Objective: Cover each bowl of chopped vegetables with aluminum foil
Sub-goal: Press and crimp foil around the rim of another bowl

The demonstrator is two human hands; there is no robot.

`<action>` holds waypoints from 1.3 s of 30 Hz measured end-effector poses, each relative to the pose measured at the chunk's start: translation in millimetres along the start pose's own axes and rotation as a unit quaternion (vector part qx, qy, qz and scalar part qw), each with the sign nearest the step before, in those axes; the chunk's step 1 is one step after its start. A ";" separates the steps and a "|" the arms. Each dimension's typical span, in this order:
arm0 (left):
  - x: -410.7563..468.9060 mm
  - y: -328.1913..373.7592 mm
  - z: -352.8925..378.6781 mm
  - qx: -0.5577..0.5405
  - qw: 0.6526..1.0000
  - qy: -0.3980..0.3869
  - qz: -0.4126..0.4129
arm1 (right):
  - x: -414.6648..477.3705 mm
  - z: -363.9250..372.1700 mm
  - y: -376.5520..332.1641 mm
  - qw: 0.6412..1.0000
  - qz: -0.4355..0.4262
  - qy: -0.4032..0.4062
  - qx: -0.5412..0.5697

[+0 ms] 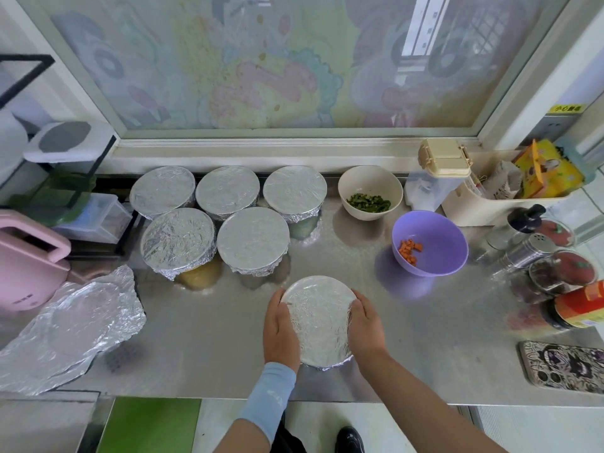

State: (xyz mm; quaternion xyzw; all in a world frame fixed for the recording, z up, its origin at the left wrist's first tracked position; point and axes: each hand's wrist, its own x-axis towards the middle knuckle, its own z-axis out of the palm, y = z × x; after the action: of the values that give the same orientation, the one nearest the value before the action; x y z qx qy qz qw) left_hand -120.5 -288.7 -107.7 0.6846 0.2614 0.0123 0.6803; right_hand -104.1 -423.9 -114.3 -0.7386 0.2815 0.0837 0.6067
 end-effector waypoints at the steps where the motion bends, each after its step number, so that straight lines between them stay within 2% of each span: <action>1: 0.8 -1.3 2.3 -0.012 1.000 0.013 -0.006 | -0.5 0.7 -0.9 1.000 0.005 0.005 0.001; 4: 1.8 0.3 5.6 0.000 0.999 0.040 -0.003 | -1.2 1.9 -0.7 1.000 0.007 0.017 0.005; 7: 1.0 0.9 5.4 0.039 0.999 0.031 0.017 | -1.3 1.2 0.4 1.000 0.008 0.005 -0.019; 10: -6.9 -4.8 -8.4 0.158 0.982 0.005 0.108 | -3.5 -7.7 4.2 0.993 -0.049 -0.033 -0.100; 12: -15.0 -8.8 -21.7 0.267 0.946 -0.083 0.166 | -4.7 -22.1 6.4 0.958 -0.175 -0.087 -0.211; 15: -14.0 -8.4 -37.8 0.446 0.835 -0.186 0.263 | -2.9 -38.6 8.1 0.825 -0.349 -0.196 -0.398; 17: -6.8 -6.5 -39.9 0.522 0.773 -0.212 0.293 | -2.2 -39.8 11.0 0.774 -0.401 -0.213 -0.441; 19: 0.1 -8.1 -36.1 0.549 0.751 -0.214 0.299 | 2.2 -36.7 15.6 0.759 -0.417 -0.208 -0.456; 24: 5.5 -19.2 -31.0 0.584 0.721 -0.208 0.310 | 7.9 -33.2 22.3 0.755 -0.418 -0.201 -0.464; 27: 5.8 -18.5 -30.3 0.585 0.718 -0.214 0.310 | 6.0 -32.3 23.7 0.760 -0.411 -0.202 -0.462; 29: 0.9 -13.6 -30.8 0.579 0.731 -0.208 0.295 | 3.4 -34.4 18.8 0.769 -0.402 -0.203 -0.454; 31: -3.8 -10.1 -33.9 0.565 0.760 -0.187 0.262 | 1.1 -40.0 11.0 0.780 -0.386 -0.199 -0.451; 35: -3.6 -8.6 -42.7 0.439 0.868 -0.184 0.142 | 4.1 -47.6 2.9 0.809 -0.349 -0.201 -0.428; 36: -2.3 -7.9 -43.3 0.411 0.882 -0.192 0.126 | 5.6 -47.8 3.5 0.816 -0.341 -0.206 -0.420; 39: 0.4 -3.3 -40.5 0.387 0.893 -0.187 0.136 | 8.7 -46.5 5.8 0.829 -0.326 -0.208 -0.404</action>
State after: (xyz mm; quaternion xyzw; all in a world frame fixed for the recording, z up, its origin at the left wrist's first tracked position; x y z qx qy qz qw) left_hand -136.4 -251.3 -107.8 0.9123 0.0178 -0.1258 0.3893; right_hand -110.0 -471.1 -111.6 -0.9321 -0.1669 0.1389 0.2900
